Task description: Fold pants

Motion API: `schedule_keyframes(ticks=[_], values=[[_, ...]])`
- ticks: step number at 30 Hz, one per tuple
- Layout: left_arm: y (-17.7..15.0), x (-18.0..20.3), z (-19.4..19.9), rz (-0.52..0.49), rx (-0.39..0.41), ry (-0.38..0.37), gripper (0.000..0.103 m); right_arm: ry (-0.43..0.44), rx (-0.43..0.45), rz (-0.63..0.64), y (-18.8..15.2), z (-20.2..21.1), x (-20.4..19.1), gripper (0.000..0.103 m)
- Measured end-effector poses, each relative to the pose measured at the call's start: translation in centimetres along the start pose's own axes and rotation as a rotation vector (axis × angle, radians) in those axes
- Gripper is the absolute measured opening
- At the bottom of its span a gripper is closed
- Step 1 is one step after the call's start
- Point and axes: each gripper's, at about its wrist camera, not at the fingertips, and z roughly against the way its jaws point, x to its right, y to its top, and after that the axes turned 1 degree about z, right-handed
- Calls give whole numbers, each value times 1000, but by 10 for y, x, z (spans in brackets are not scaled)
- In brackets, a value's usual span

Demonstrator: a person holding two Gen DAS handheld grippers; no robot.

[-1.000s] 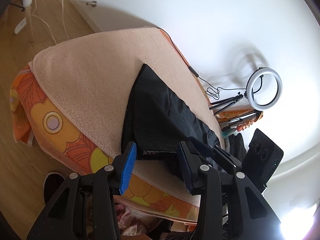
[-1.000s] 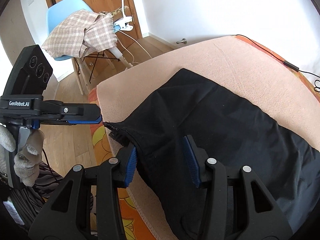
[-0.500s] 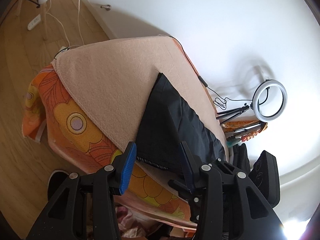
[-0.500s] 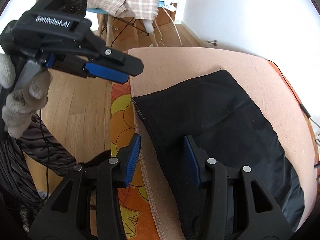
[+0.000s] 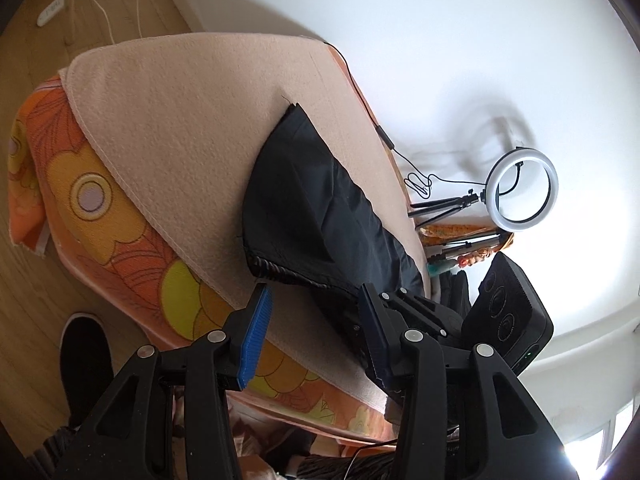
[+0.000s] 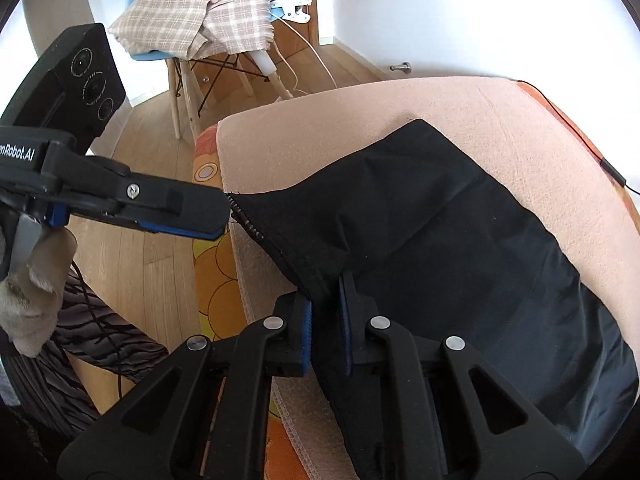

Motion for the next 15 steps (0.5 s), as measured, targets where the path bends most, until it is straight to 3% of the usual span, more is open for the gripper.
schedule_keyframes(ticks=[9,15], values=[[9,-5,-12,74,59,35,45,68,50,-92,-12,3,9,12],[5,1,-25,51,84,78,45,104,41,-122,-18,0,9,16]])
